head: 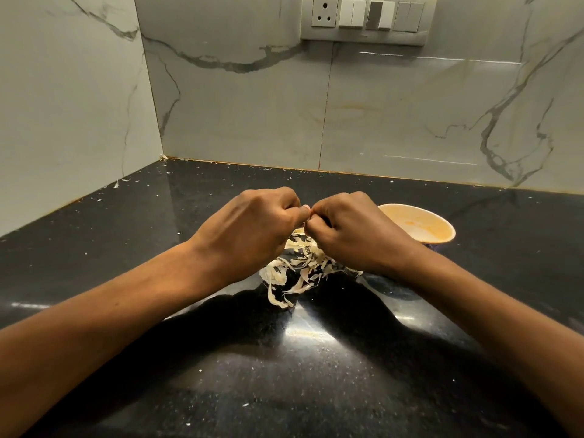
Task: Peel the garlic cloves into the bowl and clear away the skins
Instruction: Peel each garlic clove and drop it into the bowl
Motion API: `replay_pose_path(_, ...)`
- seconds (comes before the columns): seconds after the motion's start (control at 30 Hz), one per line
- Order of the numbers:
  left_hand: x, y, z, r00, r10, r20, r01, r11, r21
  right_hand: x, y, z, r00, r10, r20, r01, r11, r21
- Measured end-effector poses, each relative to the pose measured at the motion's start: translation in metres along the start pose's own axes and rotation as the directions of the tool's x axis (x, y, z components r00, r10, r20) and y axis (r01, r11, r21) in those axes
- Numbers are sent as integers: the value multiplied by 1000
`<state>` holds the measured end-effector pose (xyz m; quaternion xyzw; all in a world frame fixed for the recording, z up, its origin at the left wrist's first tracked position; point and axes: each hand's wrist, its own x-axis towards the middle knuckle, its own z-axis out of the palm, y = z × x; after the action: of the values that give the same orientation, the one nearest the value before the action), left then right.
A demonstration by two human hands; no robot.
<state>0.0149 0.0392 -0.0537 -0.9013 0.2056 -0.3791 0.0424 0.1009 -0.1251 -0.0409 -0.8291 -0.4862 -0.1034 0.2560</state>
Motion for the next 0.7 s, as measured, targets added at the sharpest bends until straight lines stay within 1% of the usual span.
replay_pose_path(0.17, 0, 1, -2, 1000, 15, -8, -15, 1000, -21, -1, -1, 1, 998, 2, -69, -3, 1000, -5)
replay_pose_path(0.27, 0, 0, -2, 1000, 8, -13, -9, 997, -73, -2, -2, 0, 998, 4, -63, -5, 1000, -1)
replay_pose_path(0.43, 5, -10, -5, 998, -39, -54, 26, 973, -228, 1, -1, -10, 1000, 14, 4, -14, 998, 62)
replay_pose_path(0.53, 7, -15, -5, 998, -61, -35, 50, 963, -265, 1, 0, -16, 997, 31, 73, -40, 991, 124)
replay_pose_path(0.7, 7, -15, -4, 989, -123, -88, 90, 946, -311, 0, 4, -20, 982, 88, 165, -136, 940, 312)
